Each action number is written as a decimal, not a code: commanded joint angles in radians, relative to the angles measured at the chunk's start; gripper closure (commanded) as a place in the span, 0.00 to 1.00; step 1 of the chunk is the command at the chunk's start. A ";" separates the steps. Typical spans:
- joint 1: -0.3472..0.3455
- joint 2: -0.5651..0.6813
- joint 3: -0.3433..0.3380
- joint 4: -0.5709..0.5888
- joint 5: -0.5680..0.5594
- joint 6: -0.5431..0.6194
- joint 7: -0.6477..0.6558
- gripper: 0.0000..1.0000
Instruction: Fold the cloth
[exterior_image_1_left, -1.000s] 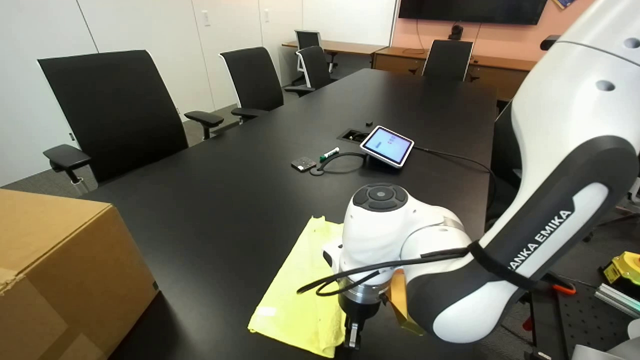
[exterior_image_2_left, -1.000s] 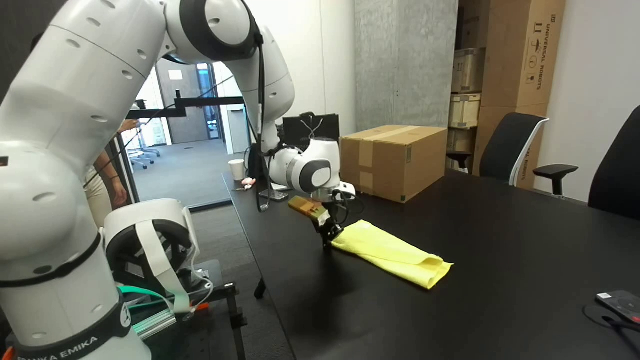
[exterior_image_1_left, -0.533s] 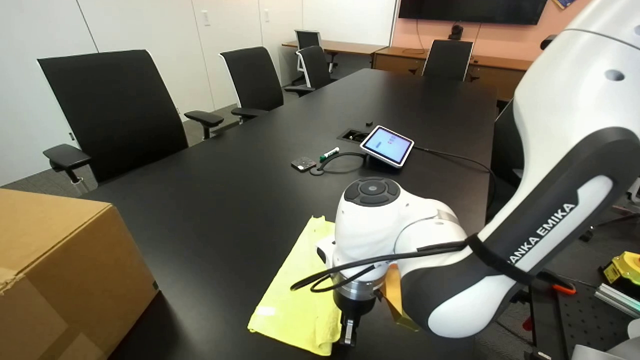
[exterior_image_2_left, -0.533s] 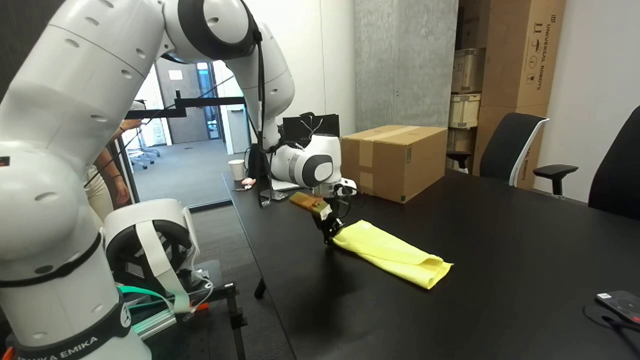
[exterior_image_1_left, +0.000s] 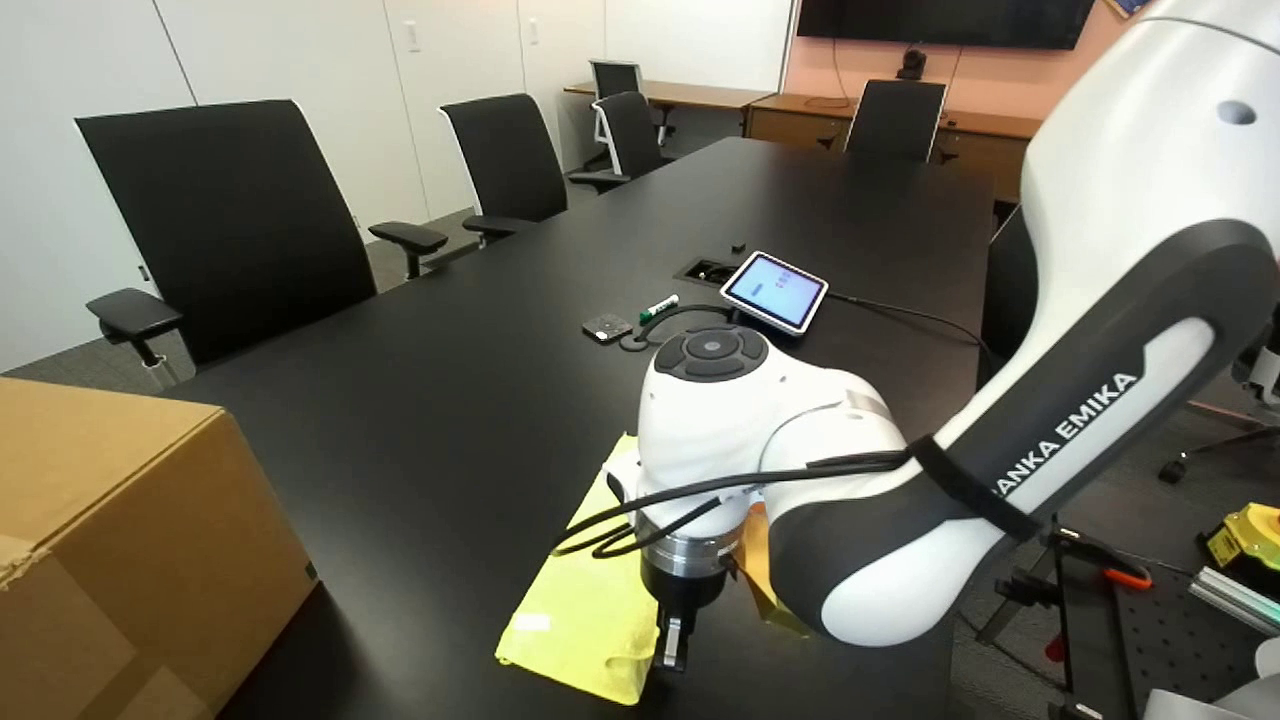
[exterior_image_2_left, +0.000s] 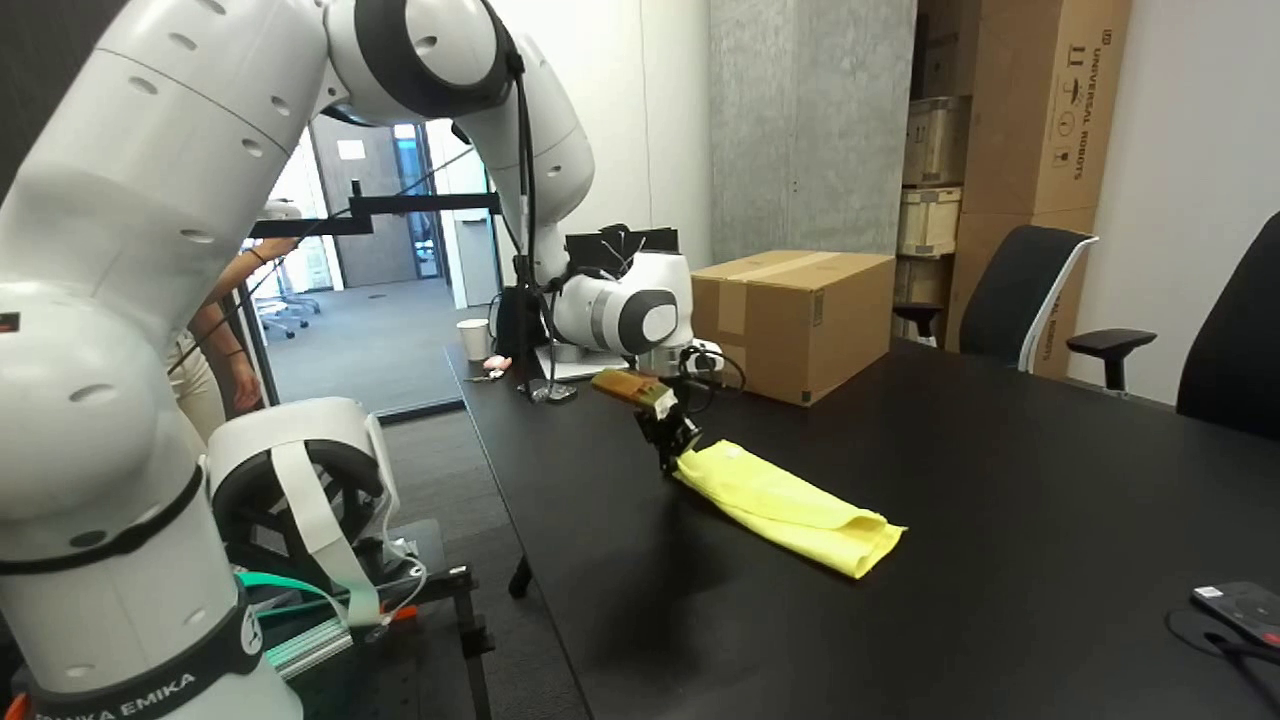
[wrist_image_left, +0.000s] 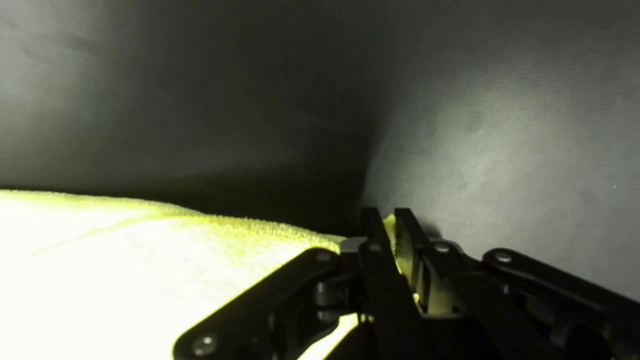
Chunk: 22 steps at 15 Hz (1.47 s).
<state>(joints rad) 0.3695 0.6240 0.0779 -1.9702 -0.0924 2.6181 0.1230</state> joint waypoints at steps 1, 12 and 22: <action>0.004 0.003 -0.012 0.060 -0.057 -0.071 -0.003 0.88; -0.035 0.065 0.019 0.184 -0.109 -0.072 -0.117 0.88; -0.004 0.154 0.024 0.326 -0.180 -0.086 -0.200 0.88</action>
<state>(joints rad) 0.3598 0.7327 0.0923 -1.7310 -0.2478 2.5433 -0.0494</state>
